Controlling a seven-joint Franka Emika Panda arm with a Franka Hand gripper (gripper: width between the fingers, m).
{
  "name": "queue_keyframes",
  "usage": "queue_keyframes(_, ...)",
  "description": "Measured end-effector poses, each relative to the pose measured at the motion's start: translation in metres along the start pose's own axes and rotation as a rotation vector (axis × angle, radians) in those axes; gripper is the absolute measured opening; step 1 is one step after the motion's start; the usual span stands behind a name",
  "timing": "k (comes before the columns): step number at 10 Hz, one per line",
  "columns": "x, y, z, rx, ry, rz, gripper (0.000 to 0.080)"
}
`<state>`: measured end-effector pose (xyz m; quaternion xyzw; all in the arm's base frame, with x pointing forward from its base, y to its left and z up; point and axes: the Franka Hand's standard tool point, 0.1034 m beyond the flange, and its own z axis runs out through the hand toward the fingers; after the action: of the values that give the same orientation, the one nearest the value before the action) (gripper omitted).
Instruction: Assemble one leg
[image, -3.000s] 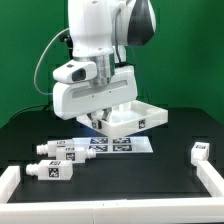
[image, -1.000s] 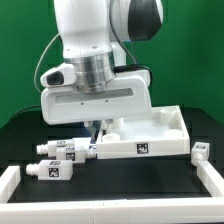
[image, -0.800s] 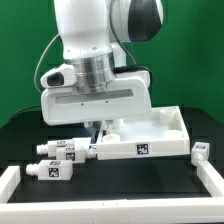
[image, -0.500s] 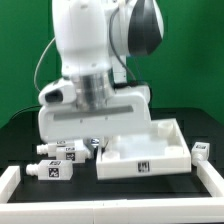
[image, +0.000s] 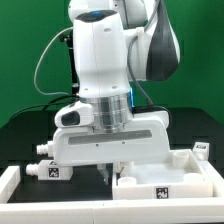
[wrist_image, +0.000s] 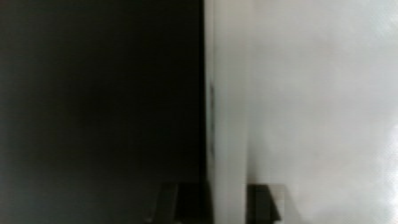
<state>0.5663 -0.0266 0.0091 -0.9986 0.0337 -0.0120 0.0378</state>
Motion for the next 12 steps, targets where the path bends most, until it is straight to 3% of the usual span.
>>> queue_keyframes(3, 0.001, -0.001, 0.0, 0.0, 0.0, 0.001, 0.0055)
queue_keyframes(7, 0.034, -0.006, 0.001, -0.006, 0.053, -0.002, 0.0055)
queue_keyframes(11, 0.032, -0.004, 0.0, -0.064, 0.099, 0.02, 0.0063)
queue_keyframes(12, 0.032, -0.004, 0.001, -0.064, 0.098, 0.019, 0.0063)
